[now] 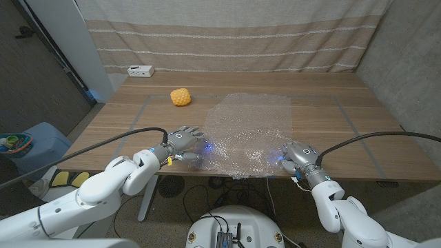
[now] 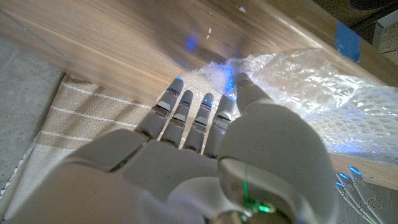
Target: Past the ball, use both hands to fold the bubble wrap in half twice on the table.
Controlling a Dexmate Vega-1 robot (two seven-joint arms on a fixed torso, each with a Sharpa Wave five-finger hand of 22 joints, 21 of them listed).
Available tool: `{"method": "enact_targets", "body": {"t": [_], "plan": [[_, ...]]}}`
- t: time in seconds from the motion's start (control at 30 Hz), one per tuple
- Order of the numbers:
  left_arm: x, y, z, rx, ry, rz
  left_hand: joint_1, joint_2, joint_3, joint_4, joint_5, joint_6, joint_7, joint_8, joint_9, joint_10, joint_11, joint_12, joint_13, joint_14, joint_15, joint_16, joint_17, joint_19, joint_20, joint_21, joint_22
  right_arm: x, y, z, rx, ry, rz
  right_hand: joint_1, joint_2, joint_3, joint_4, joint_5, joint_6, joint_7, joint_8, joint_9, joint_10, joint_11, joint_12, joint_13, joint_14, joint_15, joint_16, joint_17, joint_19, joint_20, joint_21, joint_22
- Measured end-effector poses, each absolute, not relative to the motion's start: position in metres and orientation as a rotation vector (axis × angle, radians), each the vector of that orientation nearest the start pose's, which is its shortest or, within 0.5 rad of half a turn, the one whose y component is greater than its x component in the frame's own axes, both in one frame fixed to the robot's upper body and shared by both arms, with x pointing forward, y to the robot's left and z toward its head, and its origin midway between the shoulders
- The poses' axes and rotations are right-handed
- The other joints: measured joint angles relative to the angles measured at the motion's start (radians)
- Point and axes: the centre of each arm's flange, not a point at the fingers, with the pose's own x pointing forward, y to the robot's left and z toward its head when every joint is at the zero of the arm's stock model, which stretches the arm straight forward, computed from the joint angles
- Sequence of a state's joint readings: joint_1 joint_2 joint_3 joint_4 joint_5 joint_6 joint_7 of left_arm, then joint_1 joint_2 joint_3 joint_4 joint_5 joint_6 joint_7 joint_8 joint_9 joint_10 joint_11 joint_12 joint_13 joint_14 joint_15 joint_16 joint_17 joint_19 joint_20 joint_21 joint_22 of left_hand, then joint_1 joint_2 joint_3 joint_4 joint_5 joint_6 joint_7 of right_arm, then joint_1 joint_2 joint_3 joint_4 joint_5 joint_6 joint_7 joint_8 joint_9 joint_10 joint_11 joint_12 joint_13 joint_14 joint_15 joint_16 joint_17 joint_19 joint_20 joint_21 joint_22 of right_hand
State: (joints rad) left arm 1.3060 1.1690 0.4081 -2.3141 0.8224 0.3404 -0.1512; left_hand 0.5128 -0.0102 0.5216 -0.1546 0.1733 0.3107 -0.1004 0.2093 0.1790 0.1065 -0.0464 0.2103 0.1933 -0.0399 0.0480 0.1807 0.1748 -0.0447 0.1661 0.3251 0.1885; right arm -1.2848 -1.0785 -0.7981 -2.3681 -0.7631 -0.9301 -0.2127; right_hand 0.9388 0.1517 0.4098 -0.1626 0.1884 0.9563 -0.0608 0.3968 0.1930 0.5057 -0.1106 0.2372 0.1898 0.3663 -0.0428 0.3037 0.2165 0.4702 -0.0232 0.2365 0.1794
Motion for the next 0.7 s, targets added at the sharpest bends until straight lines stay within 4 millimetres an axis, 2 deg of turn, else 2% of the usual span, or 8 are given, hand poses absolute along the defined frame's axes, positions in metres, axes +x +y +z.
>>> {"method": "enact_targets", "body": {"t": [0.13,0.27,0.5,0.7], "plan": [[0.459,0.213,-0.073,1.874,-0.543,-0.177,0.009,-0.009,-0.006,-0.006,0.000,0.033,-0.002,0.009,0.000,-0.002,-0.002,0.000,0.000,-0.006,-0.002,0.000,0.000,0.000,0.000,0.000,0.000,0.438,-0.212,-0.156,-1.566,-0.368,-0.172,0.000,0.000,-0.004,0.004,0.000,0.003,0.000,-0.003,-0.001,0.000,0.000,0.000,0.000,0.000,0.000,0.000,0.000,0.000,0.000,0.000,0.000],[0.457,0.209,-0.075,1.929,-0.506,-0.196,0.027,-0.027,-0.009,-0.009,0.004,0.054,0.015,0.014,0.000,-0.007,-0.008,0.000,-0.001,-0.011,0.000,0.000,0.000,0.008,-0.008,-0.003,0.000,0.438,-0.211,-0.155,-1.565,-0.380,-0.181,0.003,0.003,-0.007,0.001,0.000,0.003,0.000,-0.003,0.000,0.000,0.000,-0.005,0.000,0.000,0.000,0.000,0.000,0.000,0.000,0.000,0.000],[0.459,0.204,-0.081,2.033,-0.470,-0.164,0.084,-0.001,-0.008,-0.015,0.008,0.131,0.027,0.026,-0.001,0.051,-0.027,0.015,-0.003,0.026,-0.033,0.010,-0.003,0.049,-0.016,-0.003,0.000,0.437,-0.212,-0.152,-1.557,-0.396,-0.202,0.005,0.005,-0.012,0.005,0.000,0.003,0.000,-0.004,0.000,0.000,0.000,-0.005,0.000,0.000,0.000,0.000,0.003,0.000,0.000,0.000,0.000],[0.465,0.203,-0.087,2.127,-0.466,-0.080,0.143,0.034,-0.002,-0.013,0.008,0.249,0.063,0.042,0.000,0.122,-0.048,0.032,-0.003,0.079,-0.061,0.016,-0.003,0.103,-0.031,0.005,0.000,0.436,-0.214,-0.149,-1.552,-0.407,-0.222,0.005,0.005,-0.012,0.004,0.000,0.003,0.000,-0.004,0.000,0.000,0.000,-0.005,0.000,0.000,0.000,0.000,0.005,0.000,0.000,0.000,0.000]]}}
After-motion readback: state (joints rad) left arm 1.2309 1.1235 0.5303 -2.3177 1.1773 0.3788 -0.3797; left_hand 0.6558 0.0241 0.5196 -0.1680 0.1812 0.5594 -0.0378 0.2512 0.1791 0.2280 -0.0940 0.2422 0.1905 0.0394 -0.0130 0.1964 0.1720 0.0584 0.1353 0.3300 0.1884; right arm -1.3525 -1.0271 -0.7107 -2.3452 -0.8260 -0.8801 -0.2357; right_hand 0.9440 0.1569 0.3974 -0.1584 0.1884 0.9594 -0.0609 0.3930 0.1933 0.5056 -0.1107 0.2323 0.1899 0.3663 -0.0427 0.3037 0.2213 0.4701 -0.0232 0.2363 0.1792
